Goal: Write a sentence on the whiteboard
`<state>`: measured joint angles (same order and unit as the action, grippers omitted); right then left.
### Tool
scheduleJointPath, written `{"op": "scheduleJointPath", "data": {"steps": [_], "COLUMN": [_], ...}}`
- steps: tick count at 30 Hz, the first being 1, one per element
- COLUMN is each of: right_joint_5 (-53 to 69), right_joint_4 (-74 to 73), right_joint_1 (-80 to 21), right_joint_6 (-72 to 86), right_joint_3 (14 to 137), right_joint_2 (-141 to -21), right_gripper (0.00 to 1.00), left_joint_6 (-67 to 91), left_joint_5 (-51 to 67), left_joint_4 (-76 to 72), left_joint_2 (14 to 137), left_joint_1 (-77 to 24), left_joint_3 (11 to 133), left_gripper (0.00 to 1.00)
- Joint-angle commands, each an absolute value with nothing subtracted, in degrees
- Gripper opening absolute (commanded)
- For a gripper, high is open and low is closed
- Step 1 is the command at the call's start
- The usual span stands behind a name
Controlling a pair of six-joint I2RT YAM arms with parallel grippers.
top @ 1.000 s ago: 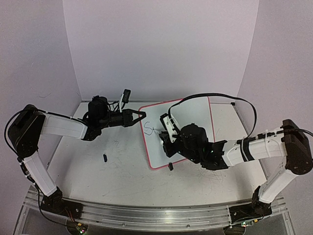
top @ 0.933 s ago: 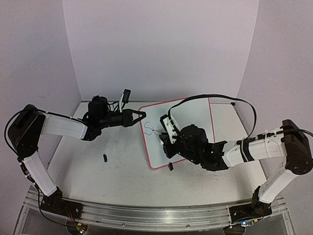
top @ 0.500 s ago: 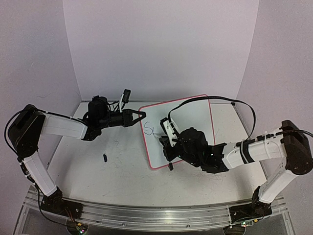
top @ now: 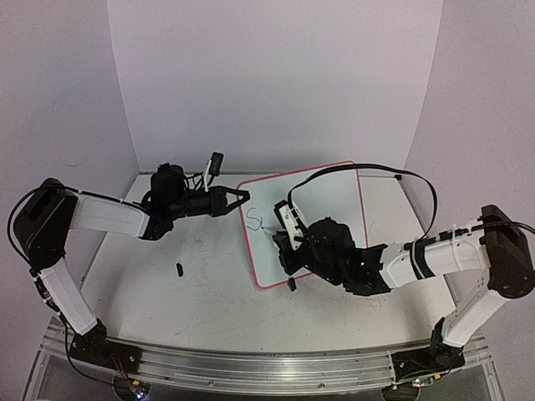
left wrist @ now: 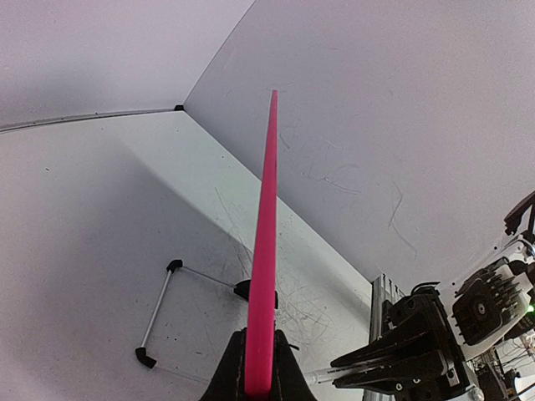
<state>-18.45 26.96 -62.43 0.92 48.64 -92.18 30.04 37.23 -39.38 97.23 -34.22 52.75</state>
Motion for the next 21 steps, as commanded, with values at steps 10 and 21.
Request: {"op": "scheduleJointPath", "data": {"steps": [10, 21], "right_joint_5": [-21.3, -22.2], "right_joint_4": [28.6, 28.7], "right_joint_1": [-60.8, -60.1], "right_joint_6": [0.5, 0.5], "right_joint_3": [52.7, 53.8], "right_joint_2": [-94.2, -94.8], "right_gripper": [0.00, 0.00], "left_joint_6": [27.9, 27.9], "left_joint_5": [37.9, 38.0], "left_joint_4": [-36.3, -36.3], "left_joint_2": [96.4, 96.6], "left_joint_1": [-35.7, -35.8], "left_joint_3": [53.0, 53.0], "left_gripper": [0.00, 0.00]}}
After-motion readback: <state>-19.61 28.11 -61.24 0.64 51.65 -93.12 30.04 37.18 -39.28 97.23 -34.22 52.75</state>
